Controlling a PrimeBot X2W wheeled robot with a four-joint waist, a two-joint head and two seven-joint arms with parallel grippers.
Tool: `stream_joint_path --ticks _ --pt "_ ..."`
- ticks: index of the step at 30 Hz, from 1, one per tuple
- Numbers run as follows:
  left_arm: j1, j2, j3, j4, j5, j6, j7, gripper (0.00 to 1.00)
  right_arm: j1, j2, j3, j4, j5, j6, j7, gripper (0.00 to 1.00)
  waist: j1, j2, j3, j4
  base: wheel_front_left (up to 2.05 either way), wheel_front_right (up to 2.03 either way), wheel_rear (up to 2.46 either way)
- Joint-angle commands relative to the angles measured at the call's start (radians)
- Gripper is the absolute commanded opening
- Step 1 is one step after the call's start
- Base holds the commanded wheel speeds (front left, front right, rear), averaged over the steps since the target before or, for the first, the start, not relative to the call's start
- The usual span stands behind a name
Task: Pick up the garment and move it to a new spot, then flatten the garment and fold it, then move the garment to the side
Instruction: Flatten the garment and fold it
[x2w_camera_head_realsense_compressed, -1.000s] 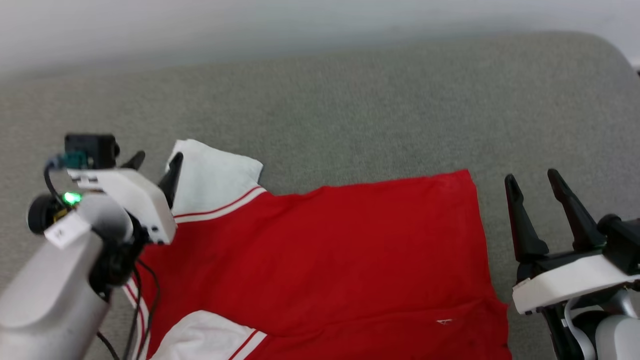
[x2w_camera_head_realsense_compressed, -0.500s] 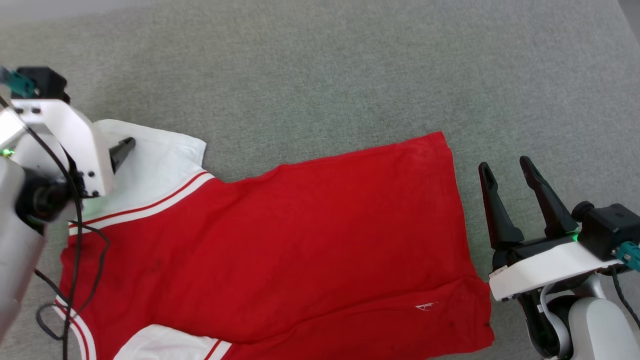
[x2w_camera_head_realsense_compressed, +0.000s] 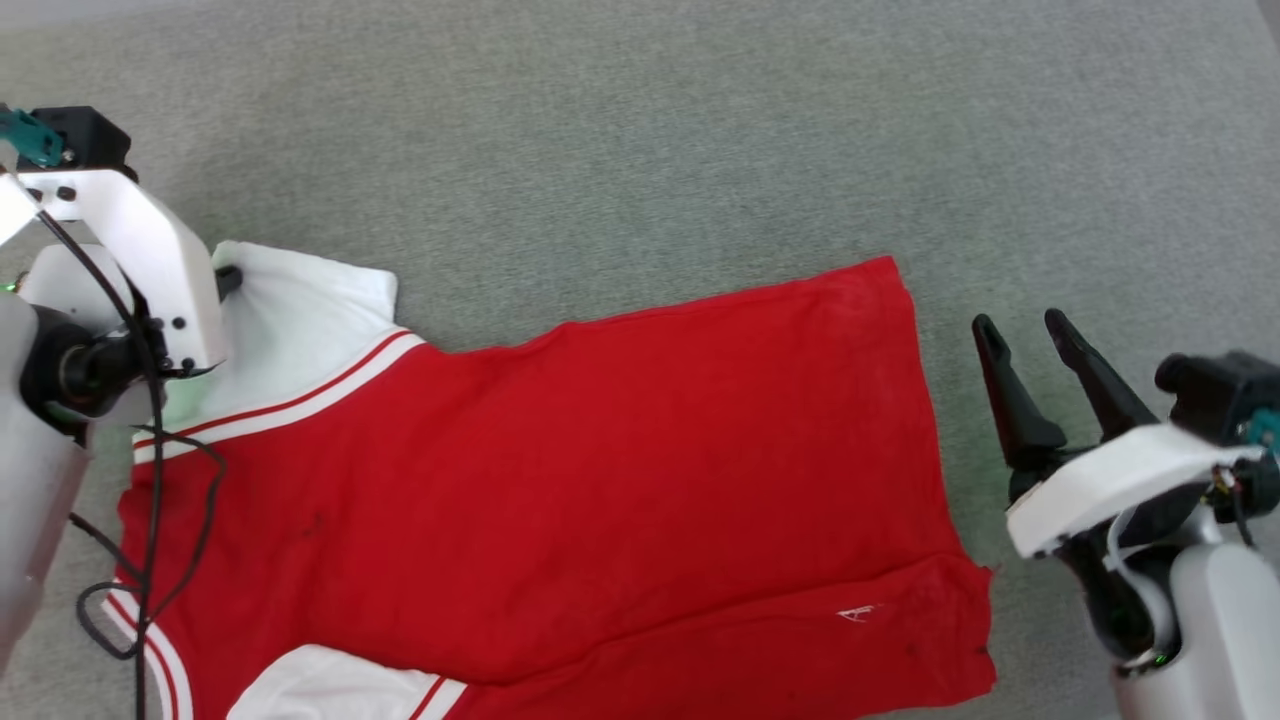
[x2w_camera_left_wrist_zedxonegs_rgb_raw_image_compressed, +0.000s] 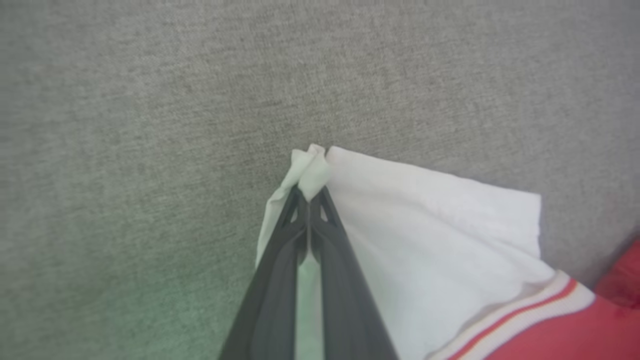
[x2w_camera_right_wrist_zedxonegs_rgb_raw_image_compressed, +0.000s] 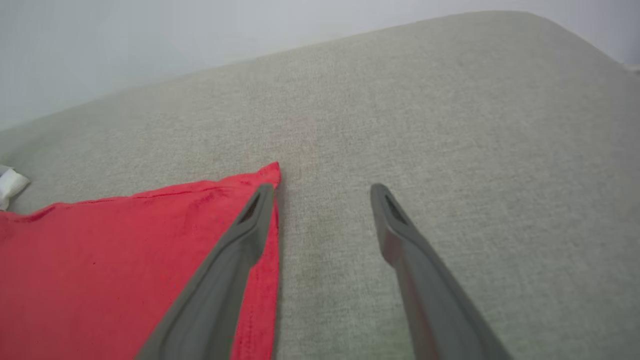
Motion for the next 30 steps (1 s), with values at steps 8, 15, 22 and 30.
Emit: stream_joint_path --ticks 8,15,22,30 --pt "-0.043 -0.044 -0.013 -0.097 0.036 -0.013 -0.069 0.0 -0.192 -0.171 0.102 0.148 0.141 -0.001 0.294 1.0 0.0001 -0.0001 0.004 0.099 0.0 0.0 0.0" --pt "-0.059 -0.056 -0.026 -0.171 0.059 -0.015 -0.094 0.0 -0.302 -0.246 0.225 0.198 0.201 -0.001 0.457 1.0 0.0001 -0.0001 0.033 0.155 0.0 0.0 0.0" --pt "-0.033 -0.064 -0.027 -0.197 0.059 -0.007 -0.12 0.0 -0.313 -0.271 0.348 0.298 0.257 0.0 0.655 0.12 0.0001 -0.0001 0.034 0.181 0.0 0.0 0.0" --pt "-0.008 -0.062 -0.011 -0.186 0.062 0.002 -0.177 0.0 -0.361 -0.299 0.295 0.267 0.262 -0.001 0.625 0.0 0.0001 -0.0001 -0.009 0.192 0.0 0.0 0.0"
